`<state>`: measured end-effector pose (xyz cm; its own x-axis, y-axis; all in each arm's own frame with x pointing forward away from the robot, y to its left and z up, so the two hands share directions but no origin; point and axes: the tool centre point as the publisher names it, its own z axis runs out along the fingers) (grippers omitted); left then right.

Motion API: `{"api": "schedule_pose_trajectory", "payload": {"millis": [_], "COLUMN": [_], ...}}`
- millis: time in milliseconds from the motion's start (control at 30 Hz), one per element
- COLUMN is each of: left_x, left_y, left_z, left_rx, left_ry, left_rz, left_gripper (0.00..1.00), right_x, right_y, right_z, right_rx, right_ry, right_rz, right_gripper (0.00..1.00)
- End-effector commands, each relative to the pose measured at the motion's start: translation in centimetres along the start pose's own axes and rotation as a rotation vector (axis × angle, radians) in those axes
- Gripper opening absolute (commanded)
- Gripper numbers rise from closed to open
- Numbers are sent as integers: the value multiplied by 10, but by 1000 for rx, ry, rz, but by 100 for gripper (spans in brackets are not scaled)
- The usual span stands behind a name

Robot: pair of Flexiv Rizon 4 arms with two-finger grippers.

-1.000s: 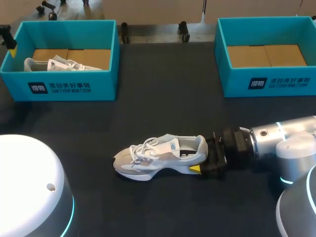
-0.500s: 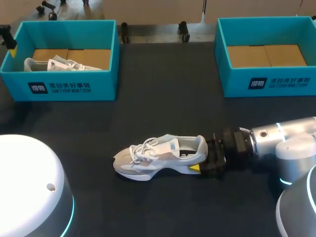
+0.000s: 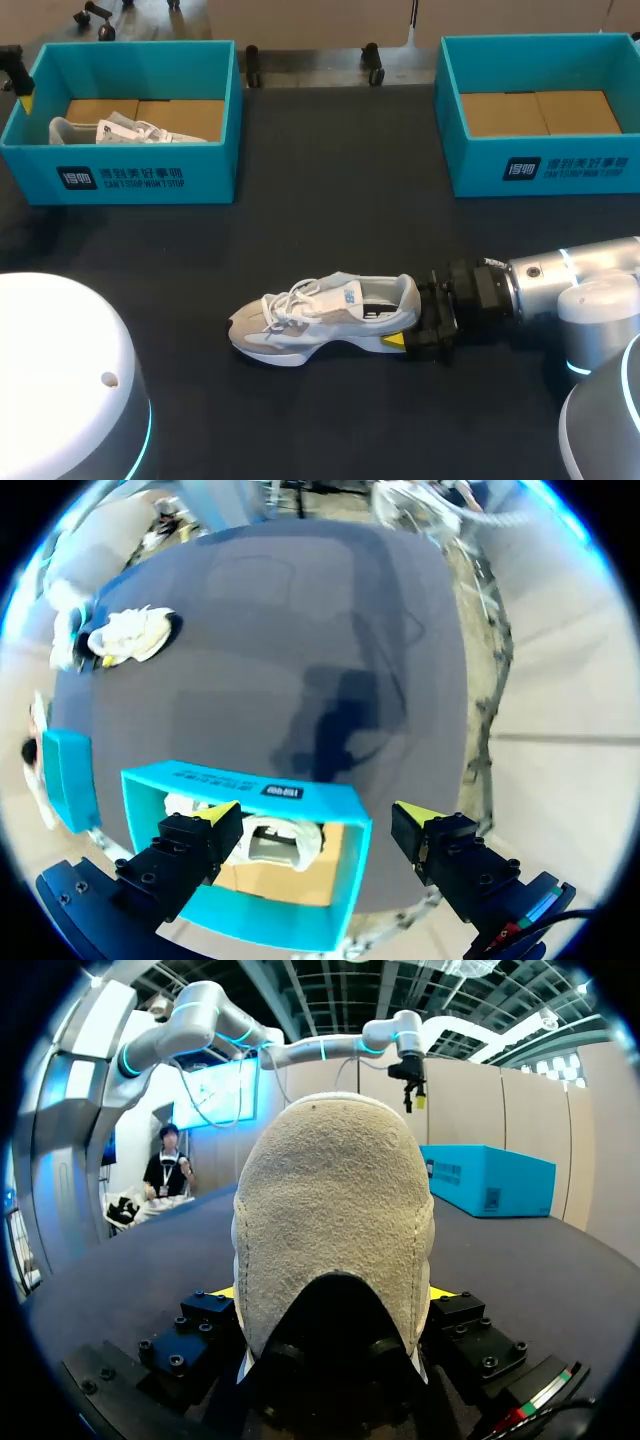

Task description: Take the shoe out of the shoebox, open the shoe tongue, remove and reinsert the insole, then place the shoe into the shoebox

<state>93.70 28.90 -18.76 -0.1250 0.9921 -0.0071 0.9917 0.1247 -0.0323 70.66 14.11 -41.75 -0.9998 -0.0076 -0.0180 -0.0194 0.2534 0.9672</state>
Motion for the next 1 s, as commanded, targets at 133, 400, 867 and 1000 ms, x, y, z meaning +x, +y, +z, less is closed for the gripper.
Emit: {"api": "schedule_pose_trajectory", "payload": {"millis": [133,400,867,1000], "left_x": [-18,-21,-43,-60], "left_y": [-47,-71,-102,-112], "left_z": [5,4,5,11], "left_rx": [17,-216,-9,69], "left_ry": [61,-24,100,173], "left_rz": [-604,-682,-1124,-1335], "left_gripper": [100,100,100,100], "right_x": [1,1,1,1], "right_y": [1,1,1,1], "right_z": [2,2,2,2], "right_rx": [5,5,5,5], "right_ry": [-2,-2,-2,-2], "right_rz": [1,1,1,1], "right_gripper": [0,0,0,0]}}
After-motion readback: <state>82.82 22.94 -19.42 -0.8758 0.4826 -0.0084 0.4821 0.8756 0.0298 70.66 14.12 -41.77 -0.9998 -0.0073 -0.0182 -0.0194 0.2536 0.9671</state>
